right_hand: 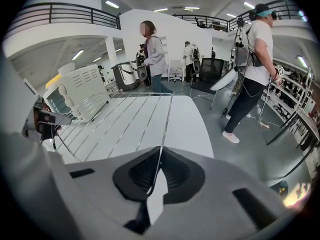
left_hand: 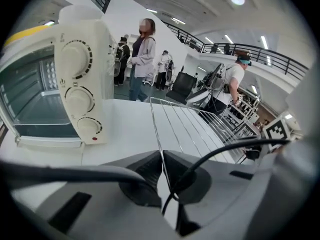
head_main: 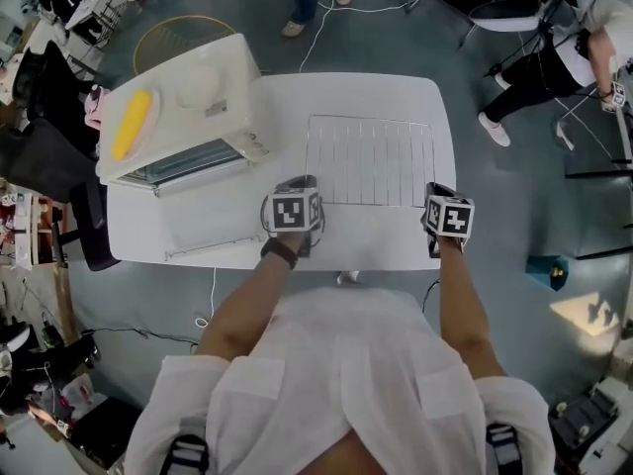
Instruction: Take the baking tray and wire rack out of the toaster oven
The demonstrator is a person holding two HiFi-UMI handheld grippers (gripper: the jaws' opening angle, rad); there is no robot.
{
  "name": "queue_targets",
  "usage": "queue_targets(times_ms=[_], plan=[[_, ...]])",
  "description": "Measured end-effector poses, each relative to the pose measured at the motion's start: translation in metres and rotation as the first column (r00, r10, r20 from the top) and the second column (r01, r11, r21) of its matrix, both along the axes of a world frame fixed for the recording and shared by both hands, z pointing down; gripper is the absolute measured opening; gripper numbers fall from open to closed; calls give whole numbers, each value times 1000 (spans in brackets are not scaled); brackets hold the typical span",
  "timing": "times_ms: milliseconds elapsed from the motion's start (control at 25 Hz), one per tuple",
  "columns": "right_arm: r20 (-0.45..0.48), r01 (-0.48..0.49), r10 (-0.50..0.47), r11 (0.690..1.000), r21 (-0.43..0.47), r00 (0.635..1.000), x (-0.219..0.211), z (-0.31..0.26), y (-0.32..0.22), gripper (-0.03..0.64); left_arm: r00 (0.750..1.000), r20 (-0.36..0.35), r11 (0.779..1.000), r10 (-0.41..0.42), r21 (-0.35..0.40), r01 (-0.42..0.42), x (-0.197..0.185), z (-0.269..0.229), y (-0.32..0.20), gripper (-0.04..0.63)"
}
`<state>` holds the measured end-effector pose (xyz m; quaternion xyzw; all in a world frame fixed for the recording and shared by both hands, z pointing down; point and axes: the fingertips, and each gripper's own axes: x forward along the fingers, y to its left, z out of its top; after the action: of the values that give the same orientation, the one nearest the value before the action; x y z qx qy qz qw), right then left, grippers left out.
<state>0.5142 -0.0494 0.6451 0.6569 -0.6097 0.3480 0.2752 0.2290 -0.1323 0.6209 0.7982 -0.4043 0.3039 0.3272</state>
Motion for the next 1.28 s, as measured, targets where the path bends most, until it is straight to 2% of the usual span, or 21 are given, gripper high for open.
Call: queue_targets(times_ms=[200,520,880,1280], plan=[[5,21,-21,1000,-18,1000,19,20,-37,5,998,17,998,-53,-26,54,17,20,-31,14],[16,51,-51,998,-43,999,37,51,-85,5,997,68,997,-46,-56,50,31,64,-71,14],[52,41,-37,996,-83,998,47,77,-127,8,993,112,994,-31,-101,43,42,93,-119,14],[81,26,-18,995,-99,997,59,90,-154,6,991,130,987,-21,-155,41,55,114,-148,14]])
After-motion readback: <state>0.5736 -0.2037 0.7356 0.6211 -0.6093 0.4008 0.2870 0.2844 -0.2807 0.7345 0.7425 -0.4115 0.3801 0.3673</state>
